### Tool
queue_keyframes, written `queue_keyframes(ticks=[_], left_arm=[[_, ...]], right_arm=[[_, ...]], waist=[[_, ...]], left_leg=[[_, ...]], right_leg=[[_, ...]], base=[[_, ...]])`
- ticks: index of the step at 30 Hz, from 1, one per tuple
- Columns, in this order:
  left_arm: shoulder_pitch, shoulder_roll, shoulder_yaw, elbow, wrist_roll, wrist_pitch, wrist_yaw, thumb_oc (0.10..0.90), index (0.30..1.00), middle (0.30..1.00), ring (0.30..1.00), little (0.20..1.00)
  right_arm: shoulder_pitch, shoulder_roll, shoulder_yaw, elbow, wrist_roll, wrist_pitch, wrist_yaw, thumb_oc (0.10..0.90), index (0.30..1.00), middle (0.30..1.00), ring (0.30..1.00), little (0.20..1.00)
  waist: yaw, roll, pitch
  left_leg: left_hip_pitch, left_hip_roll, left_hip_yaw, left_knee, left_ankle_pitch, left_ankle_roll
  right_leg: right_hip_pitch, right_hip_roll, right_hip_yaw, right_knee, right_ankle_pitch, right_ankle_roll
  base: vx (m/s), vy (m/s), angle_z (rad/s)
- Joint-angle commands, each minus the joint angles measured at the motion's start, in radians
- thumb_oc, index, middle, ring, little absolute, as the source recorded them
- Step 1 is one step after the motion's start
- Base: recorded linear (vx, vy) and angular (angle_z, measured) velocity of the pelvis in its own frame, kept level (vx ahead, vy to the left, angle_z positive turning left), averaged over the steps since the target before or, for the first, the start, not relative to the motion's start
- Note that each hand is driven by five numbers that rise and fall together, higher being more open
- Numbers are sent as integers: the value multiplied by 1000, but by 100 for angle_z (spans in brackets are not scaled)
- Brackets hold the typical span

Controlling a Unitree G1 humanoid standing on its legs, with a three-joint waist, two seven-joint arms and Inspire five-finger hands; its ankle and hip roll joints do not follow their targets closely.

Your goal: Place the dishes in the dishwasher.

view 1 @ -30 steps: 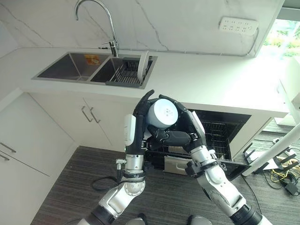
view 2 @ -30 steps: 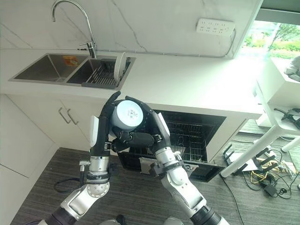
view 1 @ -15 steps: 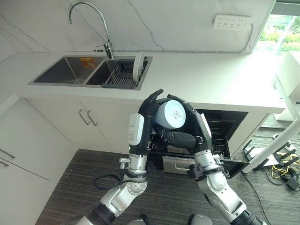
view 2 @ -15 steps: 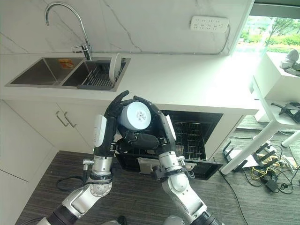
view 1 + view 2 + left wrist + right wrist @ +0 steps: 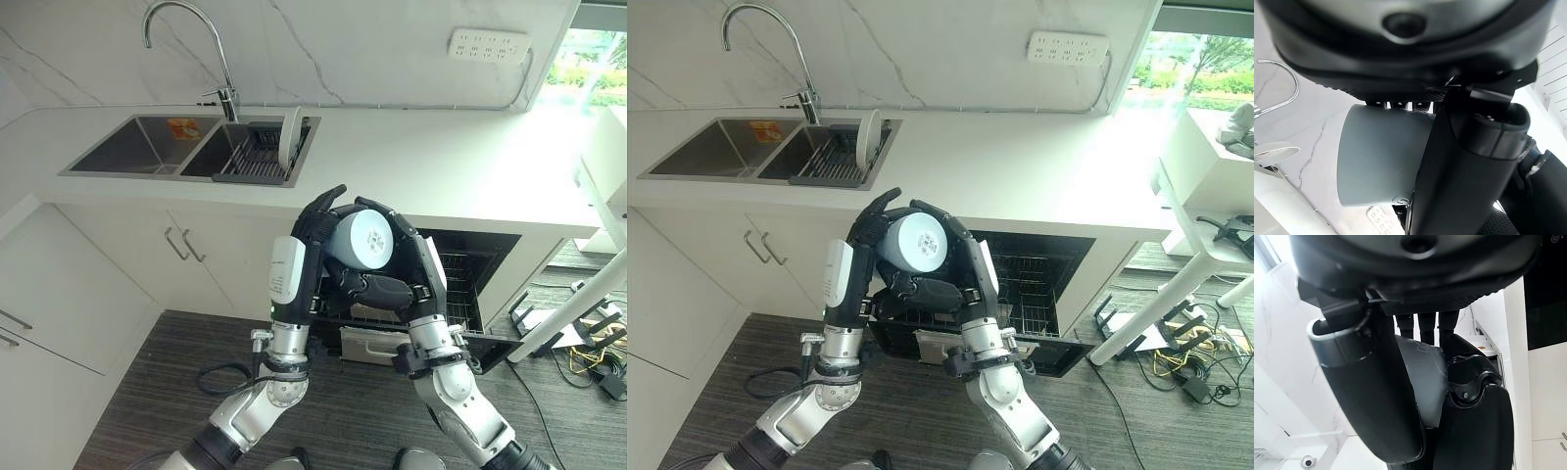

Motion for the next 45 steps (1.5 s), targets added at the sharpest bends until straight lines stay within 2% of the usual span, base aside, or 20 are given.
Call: queue_keyframes(ticks=[1, 9, 13, 16, 20, 24, 28, 37, 42, 45], left_arm=[[-7, 52, 101, -102, -42, -42, 96, 800, 900, 900, 900, 900], [-6, 51, 110, -107, -62, -51, 99, 800, 900, 900, 900, 900], [-1, 46, 122, -108, -110, -80, 72, 800, 900, 900, 900, 900], [9, 43, 132, -109, -112, -123, 67, 800, 900, 900, 900, 900], [33, 42, 173, -128, -90, -182, 129, 800, 900, 900, 900, 900], [51, 49, 220, -128, -92, -182, 201, 800, 900, 900, 900, 900], [66, 53, 267, -107, -84, -168, 274, 800, 900, 900, 900, 900], [77, 42, 281, -115, -89, -186, 267, 800, 900, 900, 900, 900], [85, 45, 296, -121, -104, -189, 252, 800, 900, 900, 900, 900], [83, 45, 295, -121, -107, -200, 259, 800, 900, 900, 900, 900]], right_arm=[[-77, 37, -315, -43, 34, -210, -216, 400, 300, 300, 300, 300], [-76, 23, -333, -39, -30, -199, -265, 400, 300, 300, 300, 300], [-72, 6, -349, -35, -54, -190, -216, 400, 300, 300, 300, 300], [-66, -6, -364, -34, -51, -173, -197, 400, 300, 300, 300, 300], [-40, -14, -408, -16, -24, -181, -196, 400, 300, 300, 300, 300], [-13, -19, -448, -2, -7, -199, -186, 400, 300, 300, 300, 300], [-5, -23, -476, 11, -82, -195, -265, 400, 300, 300, 300, 300], [-9, -23, -490, 12, -125, -192, -322, 400, 300, 300, 300, 300], [-1, -30, -531, 14, -149, -190, -374, 400, 300, 300, 300, 300], [1, -40, -542, 2, -130, -184, -352, 400, 300, 300, 300, 300]], waist=[[8, -17, -15], [4, -19, -16], [0, -21, -16], [-2, -23, -16], [-7, -27, -17], [-14, -29, -18], [-17, -30, -20], [-17, -28, -20], [-21, -29, -22], [-23, -30, -20]], left_leg=[[21, 18, -4, 84, -182, -5], [20, 19, -2, 84, -181, -5], [21, 22, 0, 84, -180, -6], [20, 23, 1, 84, -180, -7], [20, 28, 5, 84, -179, -10], [21, 30, 8, 84, -178, -11], [21, 32, 11, 84, -179, -12], [20, 35, 11, 84, -178, -15], [21, 38, 15, 84, -178, -16], [19, 37, 16, 84, -179, -15]], right_leg=[[96, 21, 47, -110, -53, 61], [93, 24, 53, -110, -52, 61], [93, 26, 55, -110, -51, 61], [92, 27, 56, -110, -51, 61], [92, 27, 56, -110, -50, 63], [91, 28, 56, -110, -48, 63], [93, 30, 58, -110, -50, 61], [95, 30, 59, -110, -52, 61], [95, 31, 59, -110, -52, 61], [92, 31, 60, -110, -51, 61]], base=[[0, 0, 0], [0, 0, 0], [0, 0, 0], [0, 0, 0], [0, 0, 0], [0, 0, 0], [0, 0, 0], [0, 0, 0], [0, 0, 0], [0, 0, 0]])
